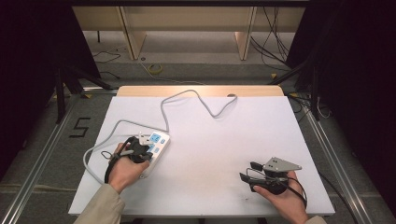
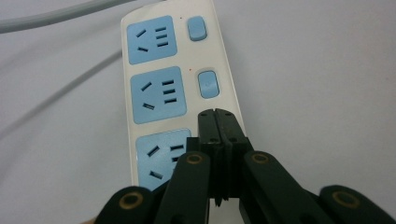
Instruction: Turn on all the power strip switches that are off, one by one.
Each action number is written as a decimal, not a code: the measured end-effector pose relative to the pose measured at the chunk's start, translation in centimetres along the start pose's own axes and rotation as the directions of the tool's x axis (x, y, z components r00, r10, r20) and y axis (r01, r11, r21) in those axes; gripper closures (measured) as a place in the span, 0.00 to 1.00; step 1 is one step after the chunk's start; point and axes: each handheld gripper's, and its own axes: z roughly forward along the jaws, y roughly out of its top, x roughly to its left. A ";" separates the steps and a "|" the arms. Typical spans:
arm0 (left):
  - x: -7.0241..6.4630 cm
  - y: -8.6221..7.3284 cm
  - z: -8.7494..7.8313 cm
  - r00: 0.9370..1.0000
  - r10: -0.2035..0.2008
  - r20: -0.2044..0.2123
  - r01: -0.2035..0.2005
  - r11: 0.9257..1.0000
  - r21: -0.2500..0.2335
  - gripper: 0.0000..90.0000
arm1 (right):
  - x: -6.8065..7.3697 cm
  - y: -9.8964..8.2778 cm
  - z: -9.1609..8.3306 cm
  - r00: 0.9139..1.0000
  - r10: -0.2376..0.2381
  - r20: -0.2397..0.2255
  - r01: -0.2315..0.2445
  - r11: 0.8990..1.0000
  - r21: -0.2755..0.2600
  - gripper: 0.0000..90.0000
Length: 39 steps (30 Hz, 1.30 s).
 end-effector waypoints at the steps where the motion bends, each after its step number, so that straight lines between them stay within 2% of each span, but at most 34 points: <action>1: 0.0 0.0 0.0 1.000 0.002 0.000 -0.002 1.000 0.000 1.00 | 0.0 0.0 0.0 1.000 0.000 0.000 0.000 1.000 0.000 0.42; 39: 0.5 1.4 0.1 1.000 0.001 -0.006 -0.001 1.000 0.001 1.00 | 0.0 0.0 0.0 1.000 0.000 0.000 0.000 1.000 0.002 0.42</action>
